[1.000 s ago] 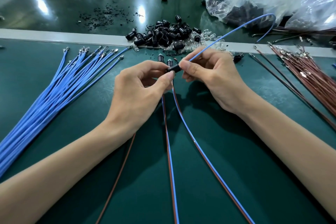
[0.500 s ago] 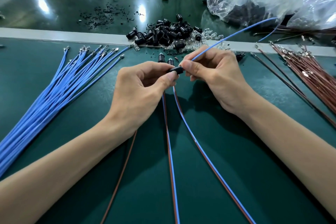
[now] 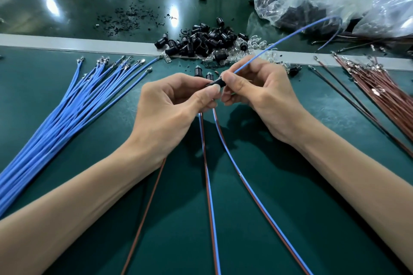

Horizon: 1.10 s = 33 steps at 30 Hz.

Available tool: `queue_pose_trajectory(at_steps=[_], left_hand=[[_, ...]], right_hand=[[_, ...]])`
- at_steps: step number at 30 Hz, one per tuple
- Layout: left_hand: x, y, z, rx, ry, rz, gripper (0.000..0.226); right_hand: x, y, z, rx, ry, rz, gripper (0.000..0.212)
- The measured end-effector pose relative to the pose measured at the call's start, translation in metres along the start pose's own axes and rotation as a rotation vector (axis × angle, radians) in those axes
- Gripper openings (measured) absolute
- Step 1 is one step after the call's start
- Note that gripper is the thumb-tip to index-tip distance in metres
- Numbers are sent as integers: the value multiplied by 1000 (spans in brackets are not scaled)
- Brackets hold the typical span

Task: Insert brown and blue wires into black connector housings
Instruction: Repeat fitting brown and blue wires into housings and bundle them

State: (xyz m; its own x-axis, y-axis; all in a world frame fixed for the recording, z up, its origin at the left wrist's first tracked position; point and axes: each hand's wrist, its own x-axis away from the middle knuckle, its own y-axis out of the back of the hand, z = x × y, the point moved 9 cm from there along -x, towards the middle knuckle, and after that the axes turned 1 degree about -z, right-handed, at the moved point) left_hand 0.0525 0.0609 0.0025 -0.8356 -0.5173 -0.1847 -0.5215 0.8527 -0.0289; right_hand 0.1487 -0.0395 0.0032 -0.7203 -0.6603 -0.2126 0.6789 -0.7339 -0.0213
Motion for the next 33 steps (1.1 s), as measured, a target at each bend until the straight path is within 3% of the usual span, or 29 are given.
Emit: queue_pose_trajectory(at_steps=[7,12,25,33], left_hand=[[-2,-6,3,24,22,107,17],[0,-16,-2,-125,-48,192,19],[-1,-12,-5,-221,-118,182,20],[3,-15,-10,-339,-204,160,16]], right_hand=[[-1,1,-3,-169,-57,35,11],[-1,-2,-4,-191,-90,59,15],[-3,-4,-2,-158,-39,80,10],[-3,-5,-8,-241,-150,101,16]])
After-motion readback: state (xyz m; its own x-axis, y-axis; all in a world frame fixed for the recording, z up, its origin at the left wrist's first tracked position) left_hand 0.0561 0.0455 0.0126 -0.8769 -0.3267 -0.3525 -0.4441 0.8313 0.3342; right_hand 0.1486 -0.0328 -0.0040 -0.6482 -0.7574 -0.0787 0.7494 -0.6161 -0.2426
